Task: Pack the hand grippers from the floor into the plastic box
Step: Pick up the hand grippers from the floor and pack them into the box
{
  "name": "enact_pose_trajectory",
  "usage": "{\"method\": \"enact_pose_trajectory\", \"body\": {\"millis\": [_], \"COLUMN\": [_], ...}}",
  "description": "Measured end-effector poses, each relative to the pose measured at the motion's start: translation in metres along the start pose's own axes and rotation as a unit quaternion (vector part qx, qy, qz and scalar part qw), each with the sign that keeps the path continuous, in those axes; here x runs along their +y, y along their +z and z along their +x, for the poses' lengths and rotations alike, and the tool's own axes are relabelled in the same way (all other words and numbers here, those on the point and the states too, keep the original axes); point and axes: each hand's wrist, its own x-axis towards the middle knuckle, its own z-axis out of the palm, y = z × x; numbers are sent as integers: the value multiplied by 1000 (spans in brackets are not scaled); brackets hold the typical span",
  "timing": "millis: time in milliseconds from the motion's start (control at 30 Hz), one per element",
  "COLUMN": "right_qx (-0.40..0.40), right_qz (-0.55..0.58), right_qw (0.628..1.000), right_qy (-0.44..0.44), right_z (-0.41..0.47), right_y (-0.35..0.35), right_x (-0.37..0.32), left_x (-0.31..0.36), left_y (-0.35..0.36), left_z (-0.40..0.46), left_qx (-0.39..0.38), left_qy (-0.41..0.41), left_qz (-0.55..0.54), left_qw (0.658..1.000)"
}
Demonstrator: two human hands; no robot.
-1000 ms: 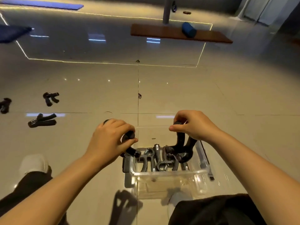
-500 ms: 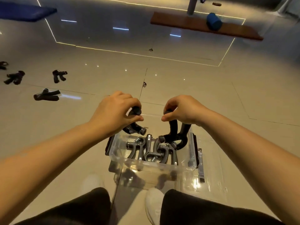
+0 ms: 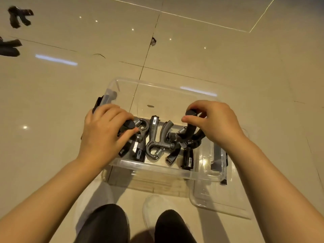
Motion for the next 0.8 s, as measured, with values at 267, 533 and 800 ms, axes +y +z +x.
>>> {"method": "enact_pose_trajectory", "body": {"millis": [267, 533, 800], "right_qx": [7, 166, 55], "right_qz": [-77, -262, -305], "right_qw": [997, 943, 943], "right_qy": [-26, -120, -124], "right_z": [7, -6, -14], "right_y": [19, 58, 75], "right_x": [14, 27, 31], "left_x": [-2, -3, -1], "left_y": [16, 17, 17], "left_z": [-8, -9, -8], "left_qx": [-20, -25, -33], "left_qy": [5, 9, 1], "left_qz": [-4, 3, 18], "left_qw": [1000, 1000, 999]}}
